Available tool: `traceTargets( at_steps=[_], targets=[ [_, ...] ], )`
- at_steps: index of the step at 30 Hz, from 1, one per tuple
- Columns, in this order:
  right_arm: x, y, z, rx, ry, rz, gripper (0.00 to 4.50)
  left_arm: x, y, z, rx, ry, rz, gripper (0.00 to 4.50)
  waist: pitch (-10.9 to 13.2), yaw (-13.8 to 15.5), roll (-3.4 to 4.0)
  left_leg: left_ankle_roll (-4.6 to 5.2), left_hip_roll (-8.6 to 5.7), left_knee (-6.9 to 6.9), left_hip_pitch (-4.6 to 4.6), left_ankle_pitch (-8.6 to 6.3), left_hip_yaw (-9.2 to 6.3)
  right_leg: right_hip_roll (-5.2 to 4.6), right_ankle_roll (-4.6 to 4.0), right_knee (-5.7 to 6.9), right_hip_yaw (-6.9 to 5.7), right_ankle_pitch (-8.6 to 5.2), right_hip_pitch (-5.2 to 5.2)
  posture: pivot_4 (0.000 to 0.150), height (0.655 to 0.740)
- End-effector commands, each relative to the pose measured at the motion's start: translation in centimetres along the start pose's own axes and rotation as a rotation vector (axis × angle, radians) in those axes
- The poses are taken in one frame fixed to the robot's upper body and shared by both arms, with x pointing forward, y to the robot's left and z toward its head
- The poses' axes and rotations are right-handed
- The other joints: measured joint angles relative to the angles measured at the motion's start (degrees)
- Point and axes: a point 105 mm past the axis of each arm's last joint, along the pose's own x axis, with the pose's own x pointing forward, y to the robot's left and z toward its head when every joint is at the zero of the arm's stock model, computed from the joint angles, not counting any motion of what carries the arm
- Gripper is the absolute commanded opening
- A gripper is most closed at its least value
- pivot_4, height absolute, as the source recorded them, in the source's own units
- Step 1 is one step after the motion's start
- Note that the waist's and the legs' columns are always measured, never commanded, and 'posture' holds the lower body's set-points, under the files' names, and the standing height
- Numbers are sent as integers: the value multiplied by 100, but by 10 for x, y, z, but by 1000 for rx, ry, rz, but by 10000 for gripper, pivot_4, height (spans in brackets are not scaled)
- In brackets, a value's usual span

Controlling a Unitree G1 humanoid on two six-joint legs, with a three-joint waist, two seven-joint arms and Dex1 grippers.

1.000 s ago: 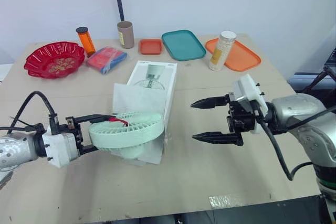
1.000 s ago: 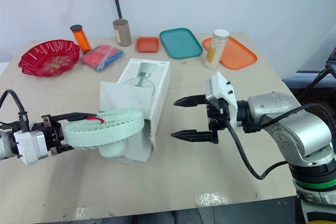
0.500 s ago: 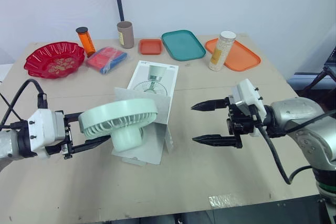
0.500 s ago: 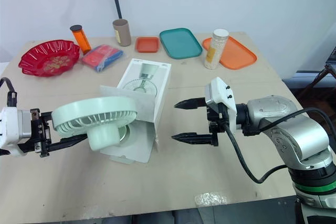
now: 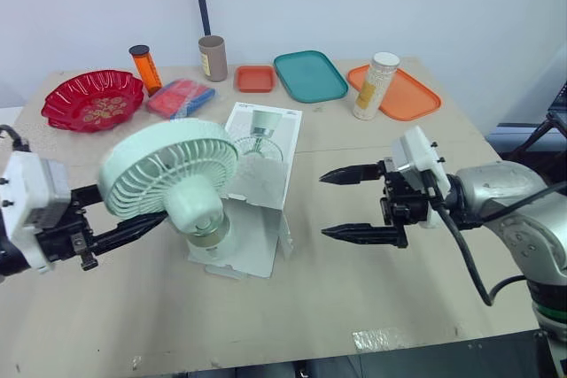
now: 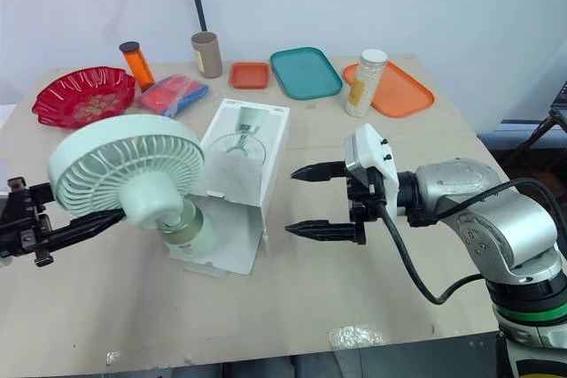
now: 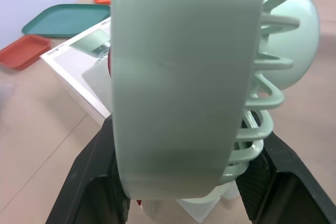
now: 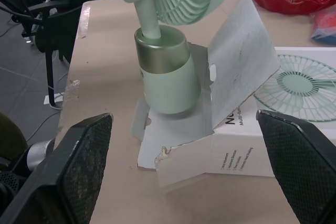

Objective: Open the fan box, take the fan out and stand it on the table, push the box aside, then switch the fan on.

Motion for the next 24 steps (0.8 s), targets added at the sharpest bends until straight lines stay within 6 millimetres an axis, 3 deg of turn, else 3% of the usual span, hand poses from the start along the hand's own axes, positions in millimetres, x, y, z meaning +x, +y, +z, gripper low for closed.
traceTargets(
  at_steps=[1, 5, 19, 24],
  targets=[
    [0, 4, 15, -55, -35, 14, 45000, -13, -4, 14, 8, -16, 54, 20986, 0, -14, 0, 0, 0, 0, 0, 0, 0, 0, 0, -1, 0, 0, 0, 1500, 7400],
    [2, 3, 17, -50, -48, 19, 45000, -21, -8, 15, -37, 2, 114, 20986, 0, -8, 0, 0, 2, 0, 0, 0, 1, 1, -1, -1, 0, -1, 0, 1500, 7400],
    [16, 12, 25, -13, -100, 104, 45000, -90, -15, 2, -142, 175, 456, 20986, -1, -32, -5, -2, 4, -2, 1, -1, 1, 3, -4, -13, 0, -3, 4, 1500, 7400],
    [20, 13, 24, -15, -107, 136, 45000, -106, -22, 0, -144, 219, 515, 20986, -2, -35, -6, -2, 6, -1, 4, -1, 0, 8, -6, -18, 1, -4, 9, 1500, 7400]
  ],
)
